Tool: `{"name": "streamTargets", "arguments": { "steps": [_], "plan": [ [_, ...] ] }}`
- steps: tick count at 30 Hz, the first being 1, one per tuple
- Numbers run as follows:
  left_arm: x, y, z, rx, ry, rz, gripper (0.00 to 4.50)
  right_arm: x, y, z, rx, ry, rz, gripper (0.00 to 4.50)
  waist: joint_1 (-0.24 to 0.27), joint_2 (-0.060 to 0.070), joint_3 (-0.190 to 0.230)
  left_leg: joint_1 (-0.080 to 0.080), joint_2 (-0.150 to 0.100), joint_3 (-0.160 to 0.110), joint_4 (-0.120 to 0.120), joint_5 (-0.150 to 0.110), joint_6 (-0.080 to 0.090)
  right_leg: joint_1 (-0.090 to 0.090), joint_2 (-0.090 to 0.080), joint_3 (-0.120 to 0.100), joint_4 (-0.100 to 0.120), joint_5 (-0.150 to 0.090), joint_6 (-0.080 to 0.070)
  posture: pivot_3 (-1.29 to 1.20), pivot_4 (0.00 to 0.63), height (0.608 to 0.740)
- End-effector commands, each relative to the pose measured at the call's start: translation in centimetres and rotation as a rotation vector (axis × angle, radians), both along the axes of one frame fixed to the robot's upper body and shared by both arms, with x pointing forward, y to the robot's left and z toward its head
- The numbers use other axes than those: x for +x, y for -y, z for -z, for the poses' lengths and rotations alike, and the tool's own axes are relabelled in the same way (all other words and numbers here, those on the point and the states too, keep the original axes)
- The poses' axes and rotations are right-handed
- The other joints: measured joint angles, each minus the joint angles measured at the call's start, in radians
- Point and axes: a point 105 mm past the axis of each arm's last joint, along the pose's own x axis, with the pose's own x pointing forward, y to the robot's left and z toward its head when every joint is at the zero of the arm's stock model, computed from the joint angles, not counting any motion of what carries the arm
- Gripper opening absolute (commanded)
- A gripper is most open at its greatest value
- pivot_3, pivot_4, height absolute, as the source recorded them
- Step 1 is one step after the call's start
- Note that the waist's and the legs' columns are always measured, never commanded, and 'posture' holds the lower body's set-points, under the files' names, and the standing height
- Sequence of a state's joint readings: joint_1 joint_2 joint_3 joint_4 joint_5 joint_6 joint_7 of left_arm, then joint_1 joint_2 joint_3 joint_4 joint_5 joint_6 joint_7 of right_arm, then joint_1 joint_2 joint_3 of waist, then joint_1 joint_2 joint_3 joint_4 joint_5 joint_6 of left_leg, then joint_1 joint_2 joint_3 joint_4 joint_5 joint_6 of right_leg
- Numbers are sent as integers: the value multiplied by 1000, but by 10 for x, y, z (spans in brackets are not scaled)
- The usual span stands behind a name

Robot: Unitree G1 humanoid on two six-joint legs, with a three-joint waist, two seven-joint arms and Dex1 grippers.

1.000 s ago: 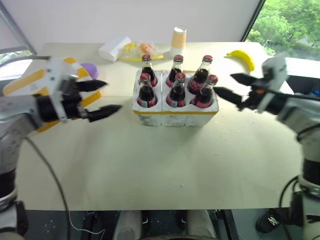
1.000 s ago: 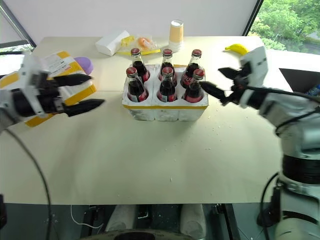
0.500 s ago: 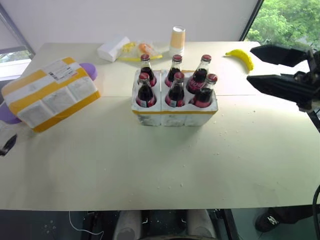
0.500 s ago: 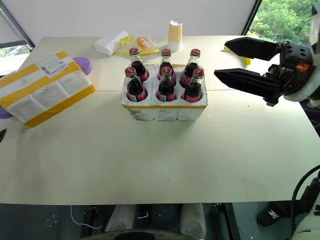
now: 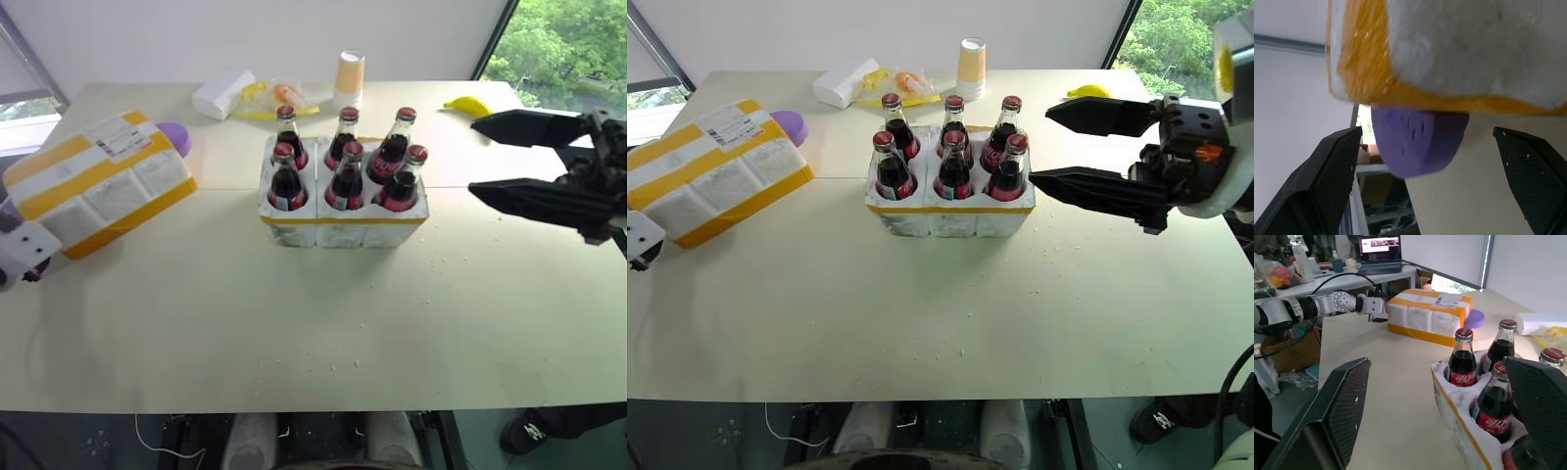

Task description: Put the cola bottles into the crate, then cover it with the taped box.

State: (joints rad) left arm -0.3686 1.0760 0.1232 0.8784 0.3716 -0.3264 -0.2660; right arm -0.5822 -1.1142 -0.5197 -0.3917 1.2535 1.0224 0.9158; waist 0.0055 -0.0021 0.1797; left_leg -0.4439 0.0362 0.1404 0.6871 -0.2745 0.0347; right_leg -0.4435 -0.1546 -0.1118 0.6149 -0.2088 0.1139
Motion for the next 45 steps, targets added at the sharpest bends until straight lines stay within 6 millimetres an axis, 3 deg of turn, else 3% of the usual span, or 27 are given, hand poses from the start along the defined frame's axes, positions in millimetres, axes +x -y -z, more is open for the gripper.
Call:
{"name": "streamTargets", "arguments": {
  "steps": [1, 13, 16, 20, 23, 27, 31, 34, 36, 38, 40, 45],
  "plan": [
    [6, -5, 0, 32, 4, -21, 4500, -14, 1, -10, -21, 51, -2, 4422, 0, 0, 0, 0, 0, 0, 0, 0, 0, 0, 0, 0, 0, 0, 0, 0, 150, 740],
    [31, -2, -2, 42, 13, -90, 4500, -19, 7, -9, -48, 53, 64, 4422, 7, -4, -1, 0, 0, 0, 0, -1, 2, 1, 0, 0, 0, 0, 0, 0, 150, 740],
    [35, 0, -4, 45, 18, -86, 3683, -21, 8, -8, -58, 51, 72, 4500, 6, -4, -1, 0, 0, 0, 0, -1, 2, 1, 0, 0, 0, 0, 0, 0, 150, 740],
    [37, 1, -5, 40, 22, -84, 1572, -21, 10, -8, -71, 54, 81, 4500, 7, -4, -1, 1, 0, 0, 0, -1, 2, 1, 0, 0, 0, 0, 0, 0, 150, 740],
    [37, 1, -8, 39, 29, -89, 416, -21, 11, -6, -79, 53, 89, 4500, 6, -4, -2, 1, 0, 0, 0, -1, 3, 1, 0, 0, 1, 0, 0, 0, 150, 740],
    [37, -3, -21, 36, 75, -105, 331, -20, 13, -1, -80, 18, 90, 4500, 6, -5, -2, 1, 0, -1, 1, -1, 3, 1, 0, 0, 1, 0, 0, 0, 150, 740],
    [45, 3, -61, 46, 179, -51, 331, -16, 16, 0, -89, 26, 112, 4500, 7, -6, -2, 1, 0, -1, 1, -1, 3, 1, 0, 0, 1, 0, 0, 0, 150, 740],
    [58, 27, -98, 39, 263, 83, 331, -13, 20, 2, -91, 24, 124, 4500, 8, -9, -2, 0, 0, -1, 3, -1, 2, 1, 0, 0, 1, 0, 0, 0, 150, 740],
    [69, 62, -137, 43, 337, 248, 331, -11, 22, 7, -91, 15, 128, 4500, 10, -11, -2, -1, 0, -1, 4, -1, 2, 2, 0, 0, 1, 0, 0, 0, 150, 740],
    [72, 82, -153, 49, 359, 336, 331, -9, 24, 10, -92, 10, 133, 4500, 10, -11, -2, -5, 1, -3, 9, -1, 2, 2, 0, -2, 2, 0, 0, 0, 150, 740],
    [78, 118, -180, 56, 403, 457, 331, -4, 27, 12, -67, 1, 147, 4500, 6, -11, -2, -5, 1, -2, 12, -2, 4, 2, 0, -2, 1, 1, 2, 0, 150, 740],
    [76, 181, -208, 46, 424, 641, 331, 1, 30, 18, -45, -3, 158, 4500, 6, -12, -2, -5, -1, -2, 13, -2, 4, 4, 1, -1, 1, 2, 3, 0, 150, 740]
  ]
}}
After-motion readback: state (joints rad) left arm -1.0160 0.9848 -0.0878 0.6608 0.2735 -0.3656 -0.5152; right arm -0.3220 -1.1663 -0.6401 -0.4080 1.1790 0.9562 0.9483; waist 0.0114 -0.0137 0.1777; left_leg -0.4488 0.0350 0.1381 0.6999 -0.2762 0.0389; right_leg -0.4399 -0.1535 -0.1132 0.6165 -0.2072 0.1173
